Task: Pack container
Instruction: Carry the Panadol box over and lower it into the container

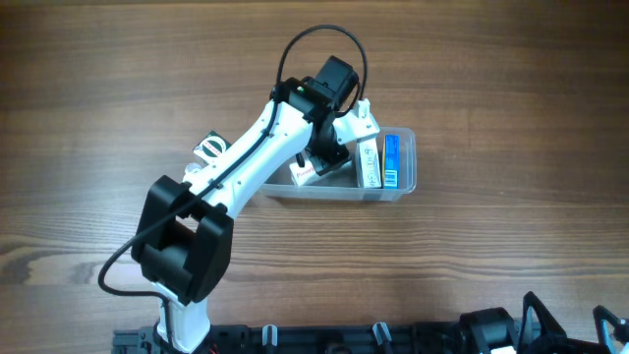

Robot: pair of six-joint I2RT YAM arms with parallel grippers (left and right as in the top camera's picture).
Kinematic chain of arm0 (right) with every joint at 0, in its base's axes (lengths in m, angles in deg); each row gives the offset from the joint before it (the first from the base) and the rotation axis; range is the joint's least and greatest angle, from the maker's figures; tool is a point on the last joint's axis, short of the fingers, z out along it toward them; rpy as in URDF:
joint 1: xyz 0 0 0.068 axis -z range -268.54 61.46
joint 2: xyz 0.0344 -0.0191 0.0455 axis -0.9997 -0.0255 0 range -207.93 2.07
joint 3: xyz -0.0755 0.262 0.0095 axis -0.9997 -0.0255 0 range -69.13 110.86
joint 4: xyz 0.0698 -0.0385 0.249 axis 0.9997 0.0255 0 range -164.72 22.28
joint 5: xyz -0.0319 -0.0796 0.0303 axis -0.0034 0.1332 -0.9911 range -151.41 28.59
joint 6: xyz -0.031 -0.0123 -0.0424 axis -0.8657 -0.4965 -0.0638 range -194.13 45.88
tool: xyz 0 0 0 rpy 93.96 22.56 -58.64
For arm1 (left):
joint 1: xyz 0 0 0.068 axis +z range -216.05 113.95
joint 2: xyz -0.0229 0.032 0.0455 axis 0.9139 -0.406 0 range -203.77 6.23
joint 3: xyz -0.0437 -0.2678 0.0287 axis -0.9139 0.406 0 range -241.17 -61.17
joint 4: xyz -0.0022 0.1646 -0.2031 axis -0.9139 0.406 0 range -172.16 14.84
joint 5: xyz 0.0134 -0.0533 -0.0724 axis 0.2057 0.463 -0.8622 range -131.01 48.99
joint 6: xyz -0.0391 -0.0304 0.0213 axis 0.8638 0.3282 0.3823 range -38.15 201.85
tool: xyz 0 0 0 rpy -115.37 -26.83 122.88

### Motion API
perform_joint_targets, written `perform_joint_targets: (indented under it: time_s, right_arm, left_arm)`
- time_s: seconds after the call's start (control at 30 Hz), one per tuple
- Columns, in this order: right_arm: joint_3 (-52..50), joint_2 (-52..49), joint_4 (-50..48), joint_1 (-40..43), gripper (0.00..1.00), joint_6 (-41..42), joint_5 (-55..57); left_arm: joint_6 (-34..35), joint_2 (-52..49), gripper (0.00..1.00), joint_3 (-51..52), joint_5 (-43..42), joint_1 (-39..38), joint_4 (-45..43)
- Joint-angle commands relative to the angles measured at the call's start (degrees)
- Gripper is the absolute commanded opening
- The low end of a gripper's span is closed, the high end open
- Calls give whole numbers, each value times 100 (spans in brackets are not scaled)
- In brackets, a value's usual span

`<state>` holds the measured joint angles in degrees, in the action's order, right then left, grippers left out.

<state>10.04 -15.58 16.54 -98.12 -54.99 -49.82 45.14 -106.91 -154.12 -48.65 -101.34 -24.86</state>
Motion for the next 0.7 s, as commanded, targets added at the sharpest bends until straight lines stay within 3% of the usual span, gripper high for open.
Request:
perform_joint_targets:
  time_s: [0.0, 0.07, 0.17, 0.27, 0.4, 0.57, 0.67]
  right_arm:
    - [9, 68, -11, 24, 100, -96, -55]
    - [9, 68, -11, 24, 100, -94, -55]
    - [9, 68, -11, 24, 100, -94, -55]
    - [9, 68, -11, 24, 100, -96, -55]
    - [9, 68, -11, 24, 100, -92, -55]
    - [9, 68, -11, 24, 100, -96, -55]
    - [9, 68, -11, 24, 100, -94, -55]
  left_arm:
    - [-1134, -39, 51, 26, -275, -188, 125]
    - [-1200, -28, 50, 26, 149, -271, 216]
    - [-461, 79, 50, 26, 658, -323, 450]
    - [835, 273, 22, 26, 669, -306, 417]
    - [2964, 225, 20, 105, 673, -306, 85]
    - [4817, -9, 17, 660, 1517, -306, -1023]
    - [5545, -28, 16, 968, 1980, -306, -1281]
